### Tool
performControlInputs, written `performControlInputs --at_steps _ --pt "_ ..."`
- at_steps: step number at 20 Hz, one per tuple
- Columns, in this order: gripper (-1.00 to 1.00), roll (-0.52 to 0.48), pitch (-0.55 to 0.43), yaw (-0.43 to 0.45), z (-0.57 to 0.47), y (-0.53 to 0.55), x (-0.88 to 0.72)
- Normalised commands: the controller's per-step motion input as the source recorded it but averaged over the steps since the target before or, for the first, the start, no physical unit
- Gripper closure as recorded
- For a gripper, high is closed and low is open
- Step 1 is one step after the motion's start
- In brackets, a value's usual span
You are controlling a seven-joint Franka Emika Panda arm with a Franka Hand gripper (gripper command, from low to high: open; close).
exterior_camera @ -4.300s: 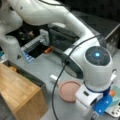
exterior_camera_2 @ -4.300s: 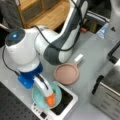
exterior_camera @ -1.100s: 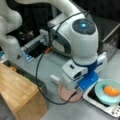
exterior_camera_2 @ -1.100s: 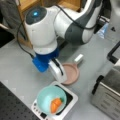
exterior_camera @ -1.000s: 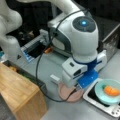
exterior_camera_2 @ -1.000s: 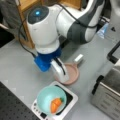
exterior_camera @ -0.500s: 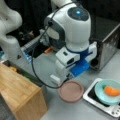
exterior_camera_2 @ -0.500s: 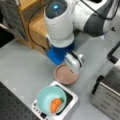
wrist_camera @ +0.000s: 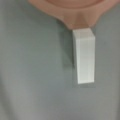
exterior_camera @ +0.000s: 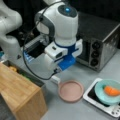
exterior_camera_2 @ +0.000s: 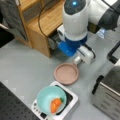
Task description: Pick up the pan. Place the pan on the table. Pick up the bowl. Place the bowl on the stove.
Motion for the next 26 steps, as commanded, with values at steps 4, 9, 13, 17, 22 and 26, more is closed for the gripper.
performControlInputs --at_steps 4,9,13,17,22,26 --pt "-1.0 -0.052 -0.267 0.382 -0.19 -0.15 -0.66" --pt "-1.0 -0.039 -0.288 0.265 -0.22 -0.21 -0.36" --pt "-1.0 -0.049 -0.247 0.202 -0.19 -0.21 -0.05" --pt "-1.0 -0.08 -0.197 0.171 -0.29 -0.19 0.09" --pt "-1.0 -0.118 -0.134 0.156 -0.31 -0.12 0.18" --pt "-1.0 -0.15 -0.062 0.106 -0.25 -0.01 0.16"
